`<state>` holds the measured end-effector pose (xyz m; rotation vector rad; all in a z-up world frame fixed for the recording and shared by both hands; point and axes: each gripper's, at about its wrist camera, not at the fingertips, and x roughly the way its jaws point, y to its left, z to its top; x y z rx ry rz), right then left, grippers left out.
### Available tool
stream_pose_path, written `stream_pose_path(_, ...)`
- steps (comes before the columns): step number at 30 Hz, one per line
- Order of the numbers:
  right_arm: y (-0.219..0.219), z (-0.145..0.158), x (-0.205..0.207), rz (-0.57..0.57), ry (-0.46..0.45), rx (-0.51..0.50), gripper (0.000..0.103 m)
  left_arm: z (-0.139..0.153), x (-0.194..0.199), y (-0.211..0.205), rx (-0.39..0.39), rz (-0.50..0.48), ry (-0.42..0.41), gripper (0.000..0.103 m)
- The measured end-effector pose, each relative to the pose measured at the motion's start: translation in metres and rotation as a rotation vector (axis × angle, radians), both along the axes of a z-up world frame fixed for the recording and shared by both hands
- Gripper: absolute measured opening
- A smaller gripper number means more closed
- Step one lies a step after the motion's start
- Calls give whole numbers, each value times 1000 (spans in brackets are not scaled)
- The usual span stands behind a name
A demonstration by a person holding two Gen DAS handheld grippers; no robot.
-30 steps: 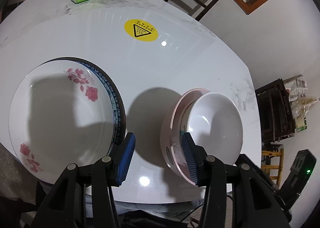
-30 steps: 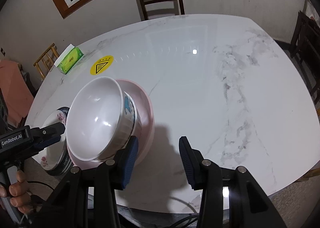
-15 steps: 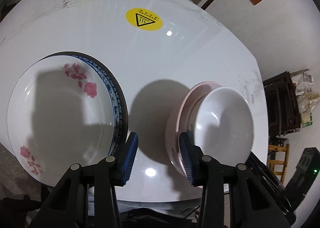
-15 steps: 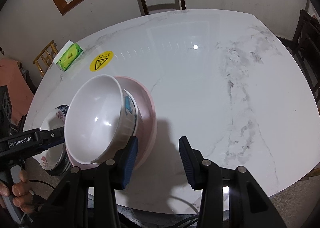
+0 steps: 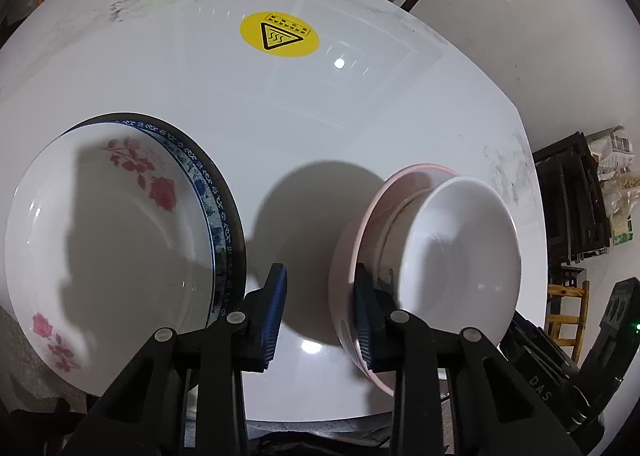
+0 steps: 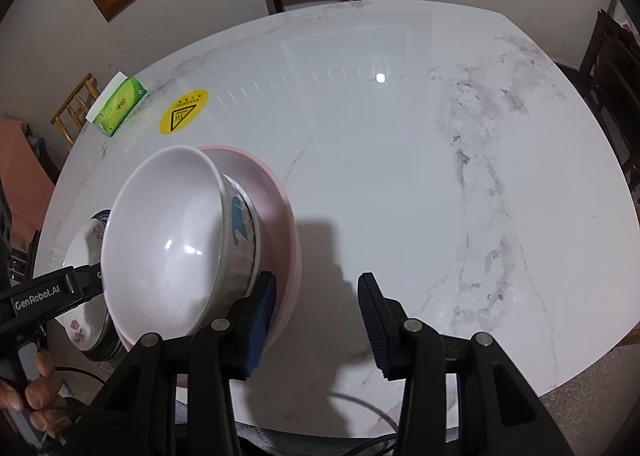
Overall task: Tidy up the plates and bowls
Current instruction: 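Close the left tool on the pink bowl rim, then lift the pink bowl with its nested bowls using the left tool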
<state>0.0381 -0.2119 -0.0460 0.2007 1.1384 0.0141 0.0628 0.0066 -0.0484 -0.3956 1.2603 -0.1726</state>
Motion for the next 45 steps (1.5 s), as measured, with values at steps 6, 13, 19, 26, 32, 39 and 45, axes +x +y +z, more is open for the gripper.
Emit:
stream_pose_path(6,2,-2,4,16,-2,-13,43,0,2,-2,-4,-8,-5,24)
stream_pose_path(13,-4,-4,5,-8,8,30,43,5,-2,-14,25,-36,-60,10)
stream_pose_path(19,-5,-4,5,-12,13,36,43,6,-1,-17,41,-50,-81,8)
stream_pose_path(26,-4,-4,7,-18,29,34,43,5,2,-16,40,-54,-80,8)
stream_pose_path(32,-1,-3,8,-8,28,14,43,5,1,-16,36,-50,-84,8)
stream_pose_path(39,2,-2,7,-9,14,34,28,6,-2,-18,47,-64,-98,6)
stream_pose_path(45,6,-1,6,-11,2,57,14,7,-1,-19,55,-70,-110,6)
